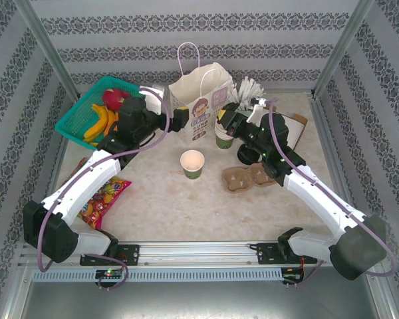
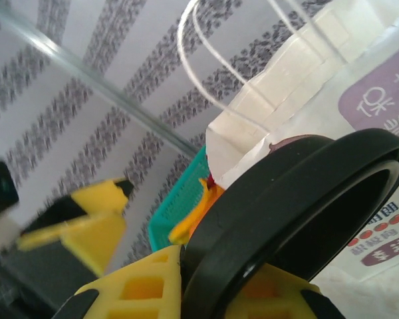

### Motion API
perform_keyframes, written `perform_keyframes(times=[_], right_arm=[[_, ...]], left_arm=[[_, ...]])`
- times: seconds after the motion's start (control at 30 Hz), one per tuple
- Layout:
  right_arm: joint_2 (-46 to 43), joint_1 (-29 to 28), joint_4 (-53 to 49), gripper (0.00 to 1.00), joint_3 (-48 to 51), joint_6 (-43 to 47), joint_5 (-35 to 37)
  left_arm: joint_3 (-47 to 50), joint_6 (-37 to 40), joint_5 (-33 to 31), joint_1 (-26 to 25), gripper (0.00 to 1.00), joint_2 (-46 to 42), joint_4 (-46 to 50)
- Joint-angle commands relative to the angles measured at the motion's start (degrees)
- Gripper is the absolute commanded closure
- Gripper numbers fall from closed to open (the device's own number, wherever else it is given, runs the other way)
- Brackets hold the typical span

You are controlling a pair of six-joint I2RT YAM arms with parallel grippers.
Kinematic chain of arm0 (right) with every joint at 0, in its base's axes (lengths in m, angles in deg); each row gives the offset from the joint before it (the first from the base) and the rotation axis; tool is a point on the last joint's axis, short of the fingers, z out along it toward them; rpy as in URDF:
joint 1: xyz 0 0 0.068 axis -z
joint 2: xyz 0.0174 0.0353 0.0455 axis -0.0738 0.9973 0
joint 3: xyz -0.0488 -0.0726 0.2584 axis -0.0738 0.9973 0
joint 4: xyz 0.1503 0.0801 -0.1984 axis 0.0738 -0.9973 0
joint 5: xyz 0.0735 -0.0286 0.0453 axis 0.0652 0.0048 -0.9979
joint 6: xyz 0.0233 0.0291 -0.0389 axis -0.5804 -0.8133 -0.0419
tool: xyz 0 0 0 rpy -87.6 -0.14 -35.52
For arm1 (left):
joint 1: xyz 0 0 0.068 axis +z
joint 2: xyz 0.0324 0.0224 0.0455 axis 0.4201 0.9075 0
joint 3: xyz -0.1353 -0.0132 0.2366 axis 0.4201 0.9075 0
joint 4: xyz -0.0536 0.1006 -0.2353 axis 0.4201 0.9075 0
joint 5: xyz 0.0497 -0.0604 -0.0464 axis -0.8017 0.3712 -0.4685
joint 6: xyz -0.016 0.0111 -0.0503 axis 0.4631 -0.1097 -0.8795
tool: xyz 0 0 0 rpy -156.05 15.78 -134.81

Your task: Pack the takeout coffee

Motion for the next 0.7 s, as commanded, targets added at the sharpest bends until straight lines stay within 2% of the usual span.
perform_keyframes(times=[0.0, 0.1, 0.37, 0.53, 0.67], right_arm=[[-1.1, 1.2, -7.3, 1.00, -3.2, 11.9, -10.0], [-0.8, 3.2, -6.7, 1.00, -4.6, 14.8, -22.1], [3.2, 5.0, -7.7, 1.00, -10.0, 17.1, -38.4], [6.9, 4.9, -8.1, 1.00, -13.9, 17.0, -46.2], [9.3, 4.8, -15.9, 1.00, -18.5, 21.0, -47.9]], left_arm=[[-4.8, -11.2, -3.7, 0.6, 0.01, -1.8, 14.2], [-7.1, -12.6, 7.9, 1.0, 0.01, -1.4, 18.5], [-7.1, -16.2, 33.0, 2.6, 0.00, -1.8, 19.3], [-7.4, -18.2, 43.8, 4.9, 0.04, -0.8, 17.5], [-11.9, -10.9, 44.5, 5.3, 0.09, 0.3, 26.4]])
